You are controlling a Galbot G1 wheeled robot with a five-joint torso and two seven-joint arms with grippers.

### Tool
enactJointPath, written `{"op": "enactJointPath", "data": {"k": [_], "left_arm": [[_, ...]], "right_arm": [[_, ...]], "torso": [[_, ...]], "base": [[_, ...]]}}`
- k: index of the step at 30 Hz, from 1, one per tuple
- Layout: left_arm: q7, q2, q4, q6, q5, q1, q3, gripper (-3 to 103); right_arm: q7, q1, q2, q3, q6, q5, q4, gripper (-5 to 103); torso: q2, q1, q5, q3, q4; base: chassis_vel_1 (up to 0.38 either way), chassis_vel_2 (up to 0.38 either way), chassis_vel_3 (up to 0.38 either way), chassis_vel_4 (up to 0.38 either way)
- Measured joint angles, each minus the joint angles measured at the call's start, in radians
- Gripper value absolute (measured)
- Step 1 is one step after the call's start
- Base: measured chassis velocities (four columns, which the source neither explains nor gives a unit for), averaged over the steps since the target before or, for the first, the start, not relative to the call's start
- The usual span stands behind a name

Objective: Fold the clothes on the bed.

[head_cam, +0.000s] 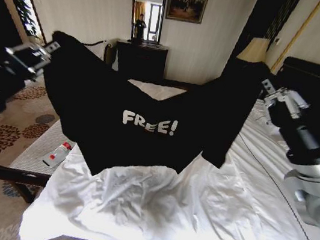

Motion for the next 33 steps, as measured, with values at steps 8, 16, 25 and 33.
{"op": "enactJointPath", "data": {"k": [8, 16, 25, 33], "left_arm": [[-0.053, 0.018, 0.003, 0.062, 0.031, -0.111, 0.150, 2], [-0.066, -0.066, 0.200, 0.141, 0.547, -0.058, 0.806, 2], [-0.035, -0.272, 0.599, 0.058, 0.913, -0.173, 1.213, 2], [0.000, -0.373, 0.809, 0.003, 0.990, -0.297, 1.287, 2]], "right_arm": [[0.084, 0.031, -0.065, -0.071, -0.091, -0.002, -0.007, 0], [0.185, 0.043, 0.017, -0.627, -0.203, -0.236, -0.242, 0], [0.134, 0.139, 0.211, -0.966, -0.128, -0.543, -0.613, 0], [0.137, 0.240, 0.300, -1.030, -0.080, -0.604, -0.771, 0]], "torso": [[0.000, 0.000, 0.0001, 0.000, -0.0002], [0.000, 0.001, 0.0015, 0.000, 0.0000], [0.000, 0.000, 0.0005, 0.000, -0.0001], [0.000, 0.000, 0.0006, 0.000, 0.0000]], "base": [[0.000, 0.000, 0.000, 0.000], [0.000, 0.000, 0.000, 0.000], [0.000, 0.000, 0.000, 0.000], [0.000, 0.000, 0.000, 0.000]]}}
